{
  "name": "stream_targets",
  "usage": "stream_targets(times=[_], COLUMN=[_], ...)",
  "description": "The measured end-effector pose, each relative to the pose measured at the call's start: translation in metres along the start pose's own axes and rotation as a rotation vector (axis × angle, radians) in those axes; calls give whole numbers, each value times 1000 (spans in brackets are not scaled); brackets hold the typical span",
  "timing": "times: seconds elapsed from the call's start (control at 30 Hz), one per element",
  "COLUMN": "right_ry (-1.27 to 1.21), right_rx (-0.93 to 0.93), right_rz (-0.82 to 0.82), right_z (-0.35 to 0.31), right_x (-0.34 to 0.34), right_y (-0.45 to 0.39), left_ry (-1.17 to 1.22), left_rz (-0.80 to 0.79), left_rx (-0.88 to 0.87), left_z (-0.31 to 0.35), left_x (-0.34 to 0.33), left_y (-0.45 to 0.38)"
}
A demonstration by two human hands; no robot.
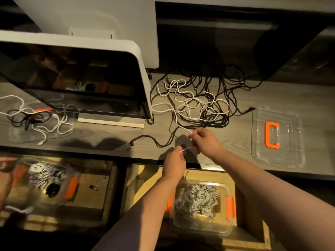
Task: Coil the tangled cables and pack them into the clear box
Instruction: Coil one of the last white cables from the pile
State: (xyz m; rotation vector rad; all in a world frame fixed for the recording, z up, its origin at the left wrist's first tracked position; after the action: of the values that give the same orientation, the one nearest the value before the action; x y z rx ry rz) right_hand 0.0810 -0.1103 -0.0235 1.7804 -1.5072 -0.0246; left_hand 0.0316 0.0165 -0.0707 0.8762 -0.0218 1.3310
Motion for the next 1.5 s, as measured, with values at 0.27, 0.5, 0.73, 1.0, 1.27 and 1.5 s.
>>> stream_targets(times=[0.27, 0.5, 0.73, 1.0, 1.27, 1.5], right_ry=[-438, -673, -806, -759, -16, -114], right_rx=[16, -54, -169, -400, 170, 363], right_rz=[64, 53, 14, -292, 173, -70], right_z=[20, 49, 90, 128, 94, 71], right_x=[48, 91, 112, 125, 147, 140], right_y=[82, 138, 186, 221, 248, 275], left_ry=[535, 789, 934, 821, 318, 276], left_rz=[111, 302, 344, 163, -92, -75], left_rx=[9, -4, -160, -291, -332, -367], left_z=[27, 63, 101, 129, 163, 156], left_x=[-4, 3, 1, -8, -40, -49], left_y=[52, 95, 148, 191, 232, 252])
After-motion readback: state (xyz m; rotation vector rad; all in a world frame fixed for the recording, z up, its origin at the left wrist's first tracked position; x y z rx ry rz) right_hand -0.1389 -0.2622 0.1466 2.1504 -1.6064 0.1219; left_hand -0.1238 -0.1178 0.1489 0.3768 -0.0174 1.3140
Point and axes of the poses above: each hand's wrist, its own y-axis away from the middle knuckle, its own x-axis out of the back of the hand, z = x × y, the point moved 3 cm from there along -y, towards the middle knuckle, and after that the axes turned 9 degrees about y, right-handed, at the moved point
